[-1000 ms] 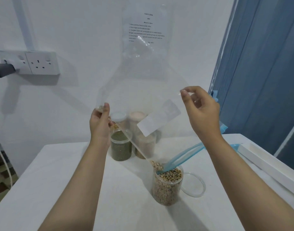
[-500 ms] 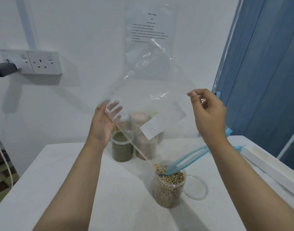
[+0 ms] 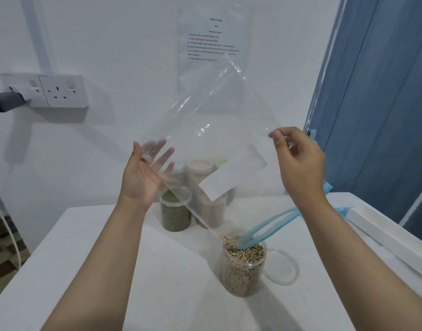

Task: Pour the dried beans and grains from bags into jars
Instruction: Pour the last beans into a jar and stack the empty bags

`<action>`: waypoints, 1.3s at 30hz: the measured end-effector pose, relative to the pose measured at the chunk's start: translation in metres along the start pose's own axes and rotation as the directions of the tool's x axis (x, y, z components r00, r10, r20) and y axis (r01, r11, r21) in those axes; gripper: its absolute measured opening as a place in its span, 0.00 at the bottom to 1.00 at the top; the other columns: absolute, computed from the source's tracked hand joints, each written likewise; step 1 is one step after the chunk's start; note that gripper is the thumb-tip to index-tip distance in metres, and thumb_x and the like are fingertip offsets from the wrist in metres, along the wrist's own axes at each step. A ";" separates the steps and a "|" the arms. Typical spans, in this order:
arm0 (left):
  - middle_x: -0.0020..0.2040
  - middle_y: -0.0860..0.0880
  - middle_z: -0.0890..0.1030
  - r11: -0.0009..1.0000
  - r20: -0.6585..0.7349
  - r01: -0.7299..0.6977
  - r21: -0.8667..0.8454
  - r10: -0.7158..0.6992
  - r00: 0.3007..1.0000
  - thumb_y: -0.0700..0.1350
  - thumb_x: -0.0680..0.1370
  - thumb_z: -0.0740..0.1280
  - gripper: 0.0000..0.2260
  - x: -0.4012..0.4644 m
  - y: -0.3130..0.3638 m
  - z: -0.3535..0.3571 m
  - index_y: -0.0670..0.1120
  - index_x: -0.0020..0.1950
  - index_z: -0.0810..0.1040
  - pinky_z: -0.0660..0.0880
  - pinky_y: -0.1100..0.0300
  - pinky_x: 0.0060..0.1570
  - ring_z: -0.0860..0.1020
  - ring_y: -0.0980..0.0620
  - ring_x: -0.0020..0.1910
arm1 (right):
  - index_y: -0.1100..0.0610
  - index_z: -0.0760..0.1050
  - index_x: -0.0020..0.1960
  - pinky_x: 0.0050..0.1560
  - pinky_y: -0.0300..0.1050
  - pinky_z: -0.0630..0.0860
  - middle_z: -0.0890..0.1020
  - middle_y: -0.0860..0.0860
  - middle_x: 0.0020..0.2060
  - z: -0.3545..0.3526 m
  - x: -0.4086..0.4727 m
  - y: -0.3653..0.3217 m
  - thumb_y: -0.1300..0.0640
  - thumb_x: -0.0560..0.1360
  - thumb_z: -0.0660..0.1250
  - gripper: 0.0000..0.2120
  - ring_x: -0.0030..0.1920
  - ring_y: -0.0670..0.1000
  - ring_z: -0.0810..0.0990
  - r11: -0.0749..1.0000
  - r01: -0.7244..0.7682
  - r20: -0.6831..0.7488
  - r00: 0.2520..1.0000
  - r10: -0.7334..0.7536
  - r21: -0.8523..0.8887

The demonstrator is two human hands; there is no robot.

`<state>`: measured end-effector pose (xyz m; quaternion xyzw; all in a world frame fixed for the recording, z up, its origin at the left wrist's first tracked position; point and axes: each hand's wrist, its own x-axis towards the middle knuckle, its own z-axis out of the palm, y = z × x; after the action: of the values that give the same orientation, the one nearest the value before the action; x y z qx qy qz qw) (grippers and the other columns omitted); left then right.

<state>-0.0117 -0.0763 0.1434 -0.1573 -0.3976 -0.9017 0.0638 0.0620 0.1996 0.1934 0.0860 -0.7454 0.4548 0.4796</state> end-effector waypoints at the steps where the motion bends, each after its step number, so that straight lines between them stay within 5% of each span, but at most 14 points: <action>1: 0.63 0.48 0.79 1.000 0.004 -0.003 0.000 0.003 1.000 0.58 0.82 0.57 0.15 0.000 0.001 0.000 0.49 0.50 0.77 0.70 0.46 0.64 0.77 0.43 0.65 | 0.51 0.80 0.50 0.38 0.30 0.66 0.78 0.37 0.38 0.000 0.000 0.000 0.53 0.82 0.64 0.06 0.36 0.37 0.73 1.000 0.002 -0.003 1.000 -0.002 -0.002; 17: 0.62 0.49 0.81 0.988 -0.068 -0.054 0.147 0.064 0.996 0.57 0.82 0.58 0.12 -0.008 -0.001 0.006 0.49 0.52 0.73 0.74 0.50 0.59 0.80 0.46 0.62 | 0.52 0.80 0.51 0.45 0.33 0.70 0.82 0.45 0.44 -0.001 -0.005 0.000 0.52 0.82 0.63 0.07 0.43 0.40 0.76 0.998 0.059 0.004 0.998 -0.058 -0.014; 39: 0.59 0.47 0.82 0.999 -0.008 -0.012 0.040 0.012 1.000 0.58 0.82 0.58 0.14 -0.012 0.022 0.021 0.49 0.49 0.74 0.79 0.47 0.56 0.79 0.41 0.62 | 0.50 0.79 0.50 0.47 0.38 0.72 0.82 0.49 0.44 -0.003 0.005 -0.010 0.53 0.82 0.63 0.06 0.44 0.45 0.77 0.995 0.102 -0.029 0.994 -0.101 0.015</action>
<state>0.0097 -0.0759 0.1680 -0.1548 -0.4142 -0.8939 0.0737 0.0666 0.1974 0.2036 0.1214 -0.7295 0.4371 0.5118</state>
